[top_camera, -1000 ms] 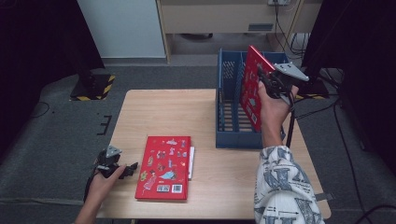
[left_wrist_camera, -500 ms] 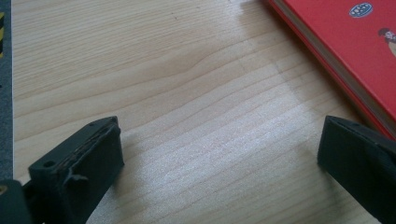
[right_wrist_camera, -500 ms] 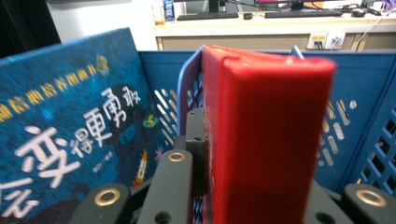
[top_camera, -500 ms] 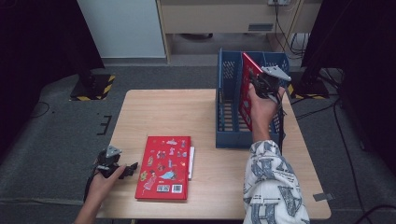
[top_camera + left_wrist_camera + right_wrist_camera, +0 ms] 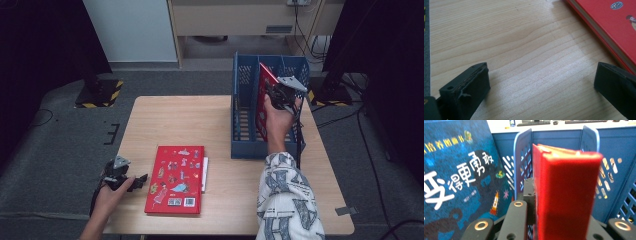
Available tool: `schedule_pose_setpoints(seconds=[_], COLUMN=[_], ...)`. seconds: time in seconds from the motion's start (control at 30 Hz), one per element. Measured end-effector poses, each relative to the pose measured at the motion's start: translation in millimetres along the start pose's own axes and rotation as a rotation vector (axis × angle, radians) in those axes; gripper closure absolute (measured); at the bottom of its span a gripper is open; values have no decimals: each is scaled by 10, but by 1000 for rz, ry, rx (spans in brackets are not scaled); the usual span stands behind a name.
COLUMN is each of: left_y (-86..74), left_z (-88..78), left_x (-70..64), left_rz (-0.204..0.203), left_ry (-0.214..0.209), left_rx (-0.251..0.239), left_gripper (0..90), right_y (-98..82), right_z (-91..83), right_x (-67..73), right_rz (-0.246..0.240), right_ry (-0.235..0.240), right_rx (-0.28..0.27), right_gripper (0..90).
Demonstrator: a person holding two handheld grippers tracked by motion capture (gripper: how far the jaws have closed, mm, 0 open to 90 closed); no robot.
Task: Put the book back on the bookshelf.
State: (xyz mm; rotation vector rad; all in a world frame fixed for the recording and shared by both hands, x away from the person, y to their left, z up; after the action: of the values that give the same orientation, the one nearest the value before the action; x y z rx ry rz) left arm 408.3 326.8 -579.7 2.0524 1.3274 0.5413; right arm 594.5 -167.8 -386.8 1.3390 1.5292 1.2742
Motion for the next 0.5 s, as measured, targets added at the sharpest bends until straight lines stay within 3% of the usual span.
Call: schedule_pose_setpoints(seconds=[0.5], left_y=[-1], left_z=[-4], left_x=[-9], left_rz=[3], left_ry=[-3], left_rx=[5], left_gripper=[0], right_y=[-151], right_z=[-216], right_x=[69], right_rz=[-51], right_ry=[-13], right_rx=[62], right_gripper=[789])
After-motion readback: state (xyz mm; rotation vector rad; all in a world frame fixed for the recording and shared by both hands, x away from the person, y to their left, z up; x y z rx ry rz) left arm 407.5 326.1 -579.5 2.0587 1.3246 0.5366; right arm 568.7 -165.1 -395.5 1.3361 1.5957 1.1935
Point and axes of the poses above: each handheld gripper's, and its own axes: z roughly forward along the jaws, y roughly out of its top, x roughly to its left, the point moved 6 cm from there along z, roughly forward along the jaws
